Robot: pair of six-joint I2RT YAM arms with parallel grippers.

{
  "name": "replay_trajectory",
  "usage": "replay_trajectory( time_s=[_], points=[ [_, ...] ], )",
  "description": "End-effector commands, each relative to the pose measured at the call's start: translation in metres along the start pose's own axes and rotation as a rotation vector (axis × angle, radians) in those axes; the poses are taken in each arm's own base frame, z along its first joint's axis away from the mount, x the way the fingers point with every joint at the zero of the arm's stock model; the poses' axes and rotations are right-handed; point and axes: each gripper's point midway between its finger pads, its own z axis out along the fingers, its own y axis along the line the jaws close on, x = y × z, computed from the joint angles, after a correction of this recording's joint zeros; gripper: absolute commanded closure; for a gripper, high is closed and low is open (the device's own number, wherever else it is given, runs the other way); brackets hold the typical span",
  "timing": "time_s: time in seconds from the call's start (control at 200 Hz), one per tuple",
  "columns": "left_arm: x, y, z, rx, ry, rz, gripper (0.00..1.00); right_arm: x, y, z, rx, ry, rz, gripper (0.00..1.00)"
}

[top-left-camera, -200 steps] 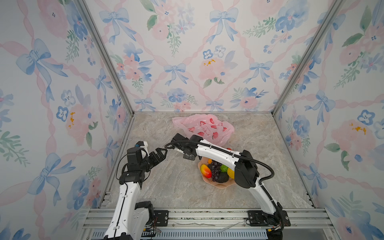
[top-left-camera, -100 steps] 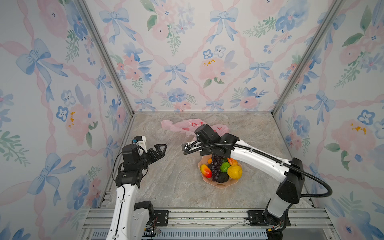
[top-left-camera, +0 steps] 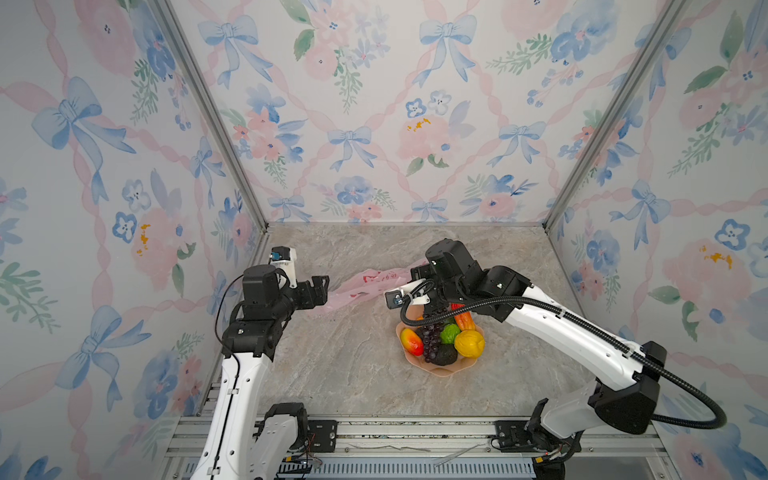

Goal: Place the fruits into the plastic bag

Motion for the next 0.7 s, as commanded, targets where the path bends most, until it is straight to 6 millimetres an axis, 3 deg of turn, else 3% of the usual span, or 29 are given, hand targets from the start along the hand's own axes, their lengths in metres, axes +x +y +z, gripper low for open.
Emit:
replay_trajectory(
  time_s=[0.0,0.165,0.335,0.505,0.695],
  points=[
    [0.010,0.013,0.005,-0.113,0.074,0.147,0.07,0.014,0.008,-0.012,-0.029,0.001,0.020,1.00],
    [0.022,-0.019,0.012,0.023,0.116,0.245,0.08,0.031,0.002,-0.019,-0.022,0.012,0.074,1.00],
    [0.049,-0.064,-0.003,0.220,0.114,0.421,0.04,0.050,-0.003,-0.018,-0.018,0.053,0.104,1.00],
    [0.071,-0.067,-0.016,0.240,0.142,0.466,0.02,0.064,-0.006,-0.013,-0.014,0.082,0.142,1.00],
    [0.070,-0.069,-0.012,0.246,0.178,0.466,0.03,0.066,-0.009,-0.014,-0.003,0.073,0.169,1.00]
  ],
)
